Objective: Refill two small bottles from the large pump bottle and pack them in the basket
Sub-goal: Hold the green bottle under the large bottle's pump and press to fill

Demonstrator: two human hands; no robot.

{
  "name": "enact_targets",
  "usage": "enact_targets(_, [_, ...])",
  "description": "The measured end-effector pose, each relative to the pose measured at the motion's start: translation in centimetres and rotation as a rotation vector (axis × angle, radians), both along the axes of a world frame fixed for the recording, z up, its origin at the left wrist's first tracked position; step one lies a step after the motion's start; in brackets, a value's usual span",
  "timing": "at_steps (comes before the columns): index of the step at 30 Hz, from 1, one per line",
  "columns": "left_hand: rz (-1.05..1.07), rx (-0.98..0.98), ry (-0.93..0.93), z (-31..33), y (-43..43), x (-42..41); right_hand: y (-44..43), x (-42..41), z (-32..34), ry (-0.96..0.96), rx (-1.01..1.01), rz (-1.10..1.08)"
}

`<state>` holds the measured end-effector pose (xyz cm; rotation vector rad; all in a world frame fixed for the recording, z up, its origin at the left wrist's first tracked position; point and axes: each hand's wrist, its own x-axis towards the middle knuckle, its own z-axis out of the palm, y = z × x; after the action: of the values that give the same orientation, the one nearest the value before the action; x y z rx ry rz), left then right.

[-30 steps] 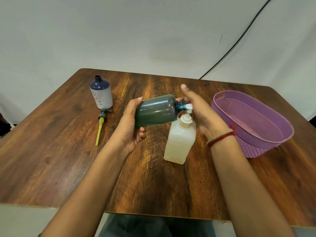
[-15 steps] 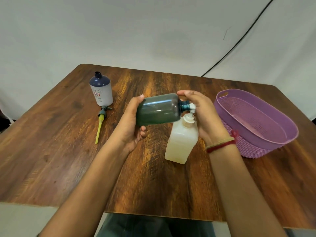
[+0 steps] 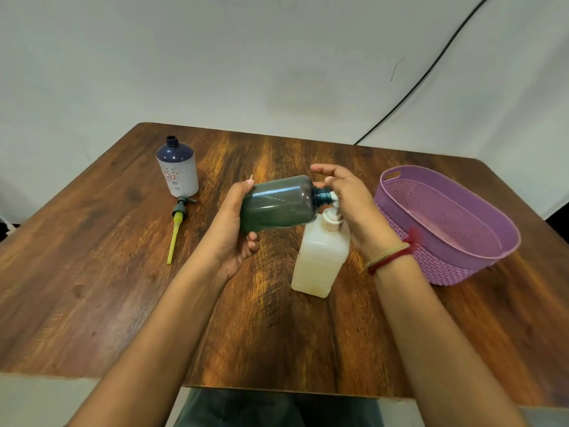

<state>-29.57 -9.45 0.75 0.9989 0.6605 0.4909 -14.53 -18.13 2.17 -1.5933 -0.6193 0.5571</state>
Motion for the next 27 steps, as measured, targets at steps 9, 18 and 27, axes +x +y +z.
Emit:
enact_targets(9, [0.031,0.001,0.005,0.0,0.1,0.2,0.0,0.3,-1.1,-0.06,-0.026,0.034])
enact_targets(18, [-0.016,-0.024,-0.002,-0.6,0.3,0.3,-0.2,1.4,-0.1,-0.132,-0.156,0.168])
enact_targets(27, [-0.011,-0.047,-0.023,-0.5,0.1,0.2,0.4,1.8,-0.4,-0.24,0.041,0.119])
